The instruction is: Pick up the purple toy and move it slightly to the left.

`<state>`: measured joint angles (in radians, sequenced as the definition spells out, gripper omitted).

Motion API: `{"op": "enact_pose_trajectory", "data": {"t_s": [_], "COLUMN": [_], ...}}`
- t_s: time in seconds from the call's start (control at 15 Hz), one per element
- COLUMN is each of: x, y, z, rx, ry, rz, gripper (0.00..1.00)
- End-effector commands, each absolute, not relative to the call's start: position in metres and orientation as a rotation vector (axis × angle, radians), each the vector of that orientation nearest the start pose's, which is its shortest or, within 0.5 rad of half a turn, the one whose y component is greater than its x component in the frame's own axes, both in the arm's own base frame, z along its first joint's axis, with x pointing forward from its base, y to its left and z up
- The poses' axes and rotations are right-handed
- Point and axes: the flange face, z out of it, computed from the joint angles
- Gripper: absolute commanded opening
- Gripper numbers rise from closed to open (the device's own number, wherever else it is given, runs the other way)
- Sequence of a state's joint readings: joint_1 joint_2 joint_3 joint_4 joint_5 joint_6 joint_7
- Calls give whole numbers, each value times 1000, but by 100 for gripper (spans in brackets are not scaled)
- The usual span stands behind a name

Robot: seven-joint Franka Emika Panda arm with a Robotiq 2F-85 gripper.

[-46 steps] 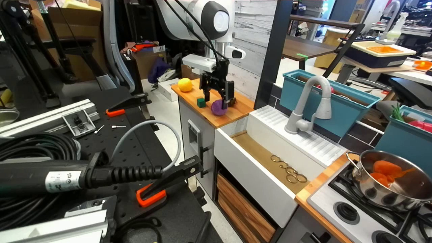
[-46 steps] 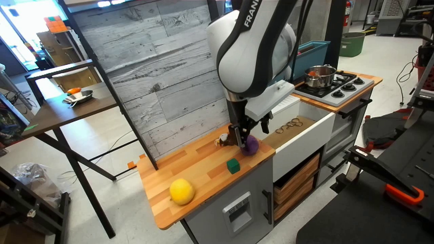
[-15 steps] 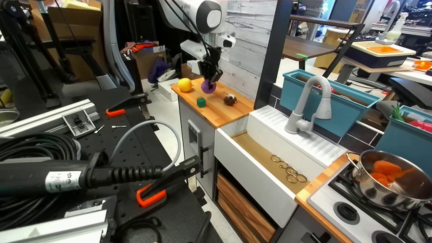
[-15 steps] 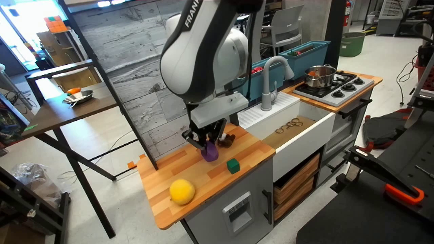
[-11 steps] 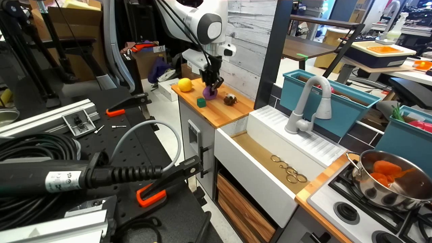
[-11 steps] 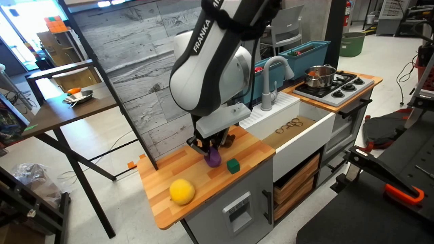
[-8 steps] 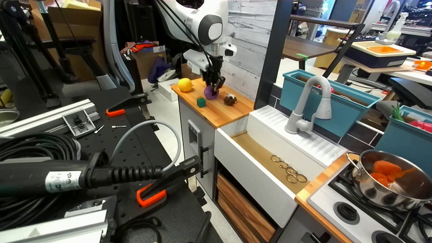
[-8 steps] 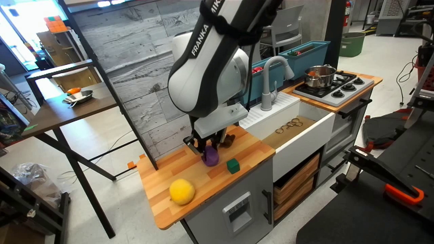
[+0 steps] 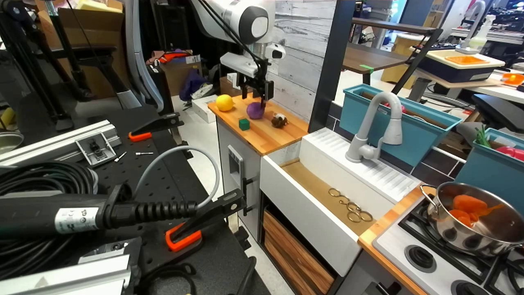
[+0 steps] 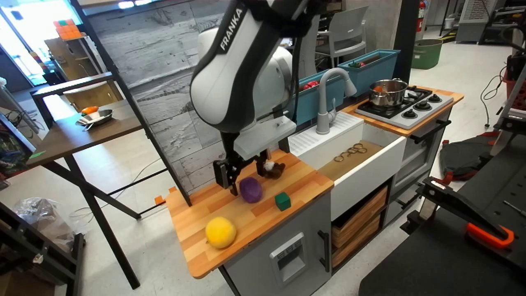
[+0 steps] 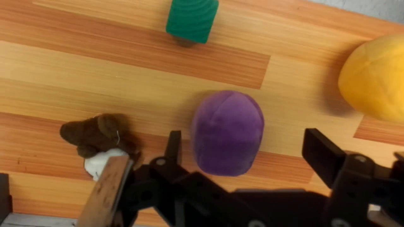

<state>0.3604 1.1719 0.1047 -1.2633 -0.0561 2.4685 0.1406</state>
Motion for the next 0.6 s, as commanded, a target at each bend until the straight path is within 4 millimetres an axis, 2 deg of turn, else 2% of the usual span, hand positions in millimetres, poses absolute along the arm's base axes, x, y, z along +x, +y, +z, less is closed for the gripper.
{"op": "enact_pose_trajectory", "data": {"t_s": [0.0,0.2,0.4,0.47,0.53], "x": [637,609,584,571,601], "y": [306,294,269,257,280], "z": [99,142,182,192,169], "rx": [-2996,-2974,-3001,-3009,-3016], "ry": [-678,-725,-717,-785,-711], "rz": [112,290,385,463,372], "gripper": [100,100,100,100,100]}}
